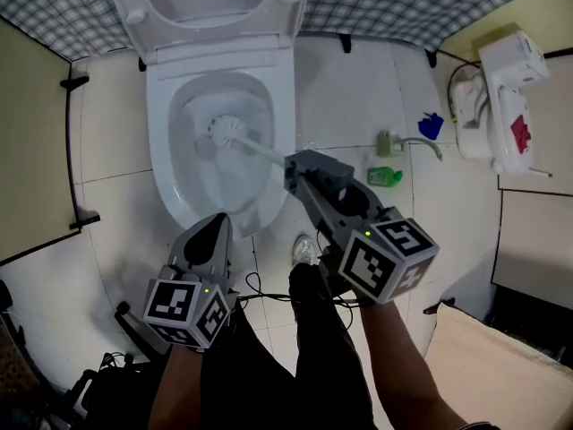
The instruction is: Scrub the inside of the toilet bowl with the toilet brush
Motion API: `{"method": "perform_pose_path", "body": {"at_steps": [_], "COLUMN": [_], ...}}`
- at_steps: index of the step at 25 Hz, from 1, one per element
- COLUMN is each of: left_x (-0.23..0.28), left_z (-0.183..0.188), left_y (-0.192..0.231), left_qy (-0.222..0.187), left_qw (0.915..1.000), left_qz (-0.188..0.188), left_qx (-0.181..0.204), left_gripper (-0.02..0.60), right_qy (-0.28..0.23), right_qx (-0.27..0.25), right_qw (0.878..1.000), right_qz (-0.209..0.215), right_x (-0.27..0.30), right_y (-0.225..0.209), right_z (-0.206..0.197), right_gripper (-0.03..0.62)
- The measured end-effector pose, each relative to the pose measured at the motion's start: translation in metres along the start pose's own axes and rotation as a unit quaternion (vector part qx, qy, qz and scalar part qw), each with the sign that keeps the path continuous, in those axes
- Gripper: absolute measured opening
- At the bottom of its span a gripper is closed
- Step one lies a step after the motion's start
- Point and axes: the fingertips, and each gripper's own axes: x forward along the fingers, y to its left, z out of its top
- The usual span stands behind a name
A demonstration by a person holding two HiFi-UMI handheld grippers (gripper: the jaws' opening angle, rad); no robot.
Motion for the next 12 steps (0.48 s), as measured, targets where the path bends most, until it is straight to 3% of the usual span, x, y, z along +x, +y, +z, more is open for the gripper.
{"method": "perform_pose_path", "body": {"at_steps": [7,12], "left_x": [0.035,0.056], "left_z": [0.007,0.006], "left_y": [-0.073,-0.113], "left_qy": [0.021,0.034], "left_qw": [0.9970,0.9932], "left_qz": [-0.060,-0.087], "left_qx": [0.044,0.070], "left_gripper": [0.008,0.008], "right_qy": [-0.111,-0.142], "right_qx": [0.040,0.049], "right_qw": [0.992,0.985], "right_qz": [-0.033,-0.087], "right_x": [-0.093,-0.149], "right_y": [-0.048,-0.094], "right_z": [0.060,0.062], "right_gripper": [0.189,0.189]}}
